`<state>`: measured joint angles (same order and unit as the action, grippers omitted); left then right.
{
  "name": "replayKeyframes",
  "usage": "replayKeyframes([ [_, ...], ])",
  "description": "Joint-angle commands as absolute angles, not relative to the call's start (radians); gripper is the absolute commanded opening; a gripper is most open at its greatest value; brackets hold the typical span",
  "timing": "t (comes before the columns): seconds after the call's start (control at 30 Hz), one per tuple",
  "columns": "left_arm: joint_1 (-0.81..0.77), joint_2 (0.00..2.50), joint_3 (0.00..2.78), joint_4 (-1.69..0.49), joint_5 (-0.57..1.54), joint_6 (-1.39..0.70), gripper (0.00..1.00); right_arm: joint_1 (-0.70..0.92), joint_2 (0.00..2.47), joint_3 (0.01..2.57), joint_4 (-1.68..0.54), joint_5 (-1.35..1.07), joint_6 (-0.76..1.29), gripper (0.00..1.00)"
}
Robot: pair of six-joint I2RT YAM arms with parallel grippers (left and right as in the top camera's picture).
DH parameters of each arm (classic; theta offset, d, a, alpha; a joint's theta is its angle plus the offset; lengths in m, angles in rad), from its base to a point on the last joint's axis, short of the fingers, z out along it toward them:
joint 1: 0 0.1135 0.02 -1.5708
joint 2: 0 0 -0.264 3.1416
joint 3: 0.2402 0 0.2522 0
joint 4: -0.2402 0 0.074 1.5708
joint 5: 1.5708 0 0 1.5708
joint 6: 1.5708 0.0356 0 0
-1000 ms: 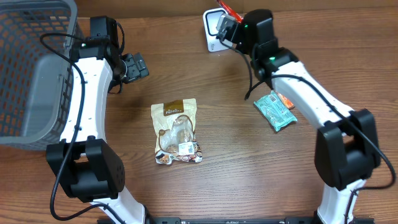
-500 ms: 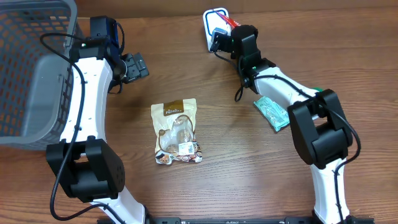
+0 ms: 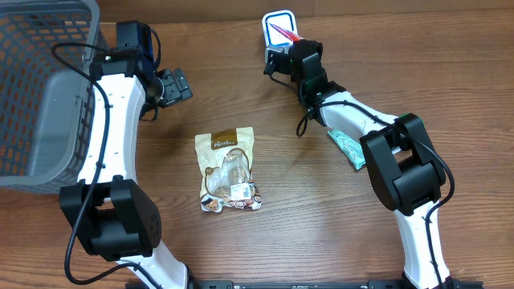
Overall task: Scan the item barcode
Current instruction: 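Hold the red stick barcode against the scanner window, then bring the red stick down and set it on the wipes pack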
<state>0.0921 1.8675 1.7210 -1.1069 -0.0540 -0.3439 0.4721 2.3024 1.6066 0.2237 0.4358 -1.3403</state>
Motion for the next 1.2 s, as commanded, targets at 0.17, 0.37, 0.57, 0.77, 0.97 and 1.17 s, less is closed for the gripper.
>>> replayKeyframes([
  [0.17, 0.091, 1.876, 1.723, -1.106, -0.062, -0.337, 1.00, 0.471, 2.317, 1.625, 0.233, 0.486, -1.343, 0.04],
  [0.37, 0.091, 1.876, 1.723, -1.106, -0.062, -0.337, 1.00, 0.471, 2.318, 1.625, 0.236, 0.497, -1.337, 0.03],
  [0.57, 0.091, 1.876, 1.723, -1.105, -0.062, -0.337, 1.00, 0.517, 2.297, 1.625, 0.303, 0.681, -1.176, 0.03],
  [0.77, 0.091, 1.876, 1.723, -1.103, -0.062, -0.337, 1.00, 0.581, 2.146, 1.625, 0.027, 0.591, -0.943, 0.03],
  [0.97, 0.091, 1.876, 1.723, -1.103, -0.062, -0.337, 1.00, 0.595, 1.949, 1.625, -0.278, 0.579, -0.575, 0.03],
  [1.17, 0.091, 1.876, 1.723, -1.103, -0.062, -0.337, 1.00, 0.529, 1.785, 1.625, -0.782, 0.326, -0.215, 0.03],
])
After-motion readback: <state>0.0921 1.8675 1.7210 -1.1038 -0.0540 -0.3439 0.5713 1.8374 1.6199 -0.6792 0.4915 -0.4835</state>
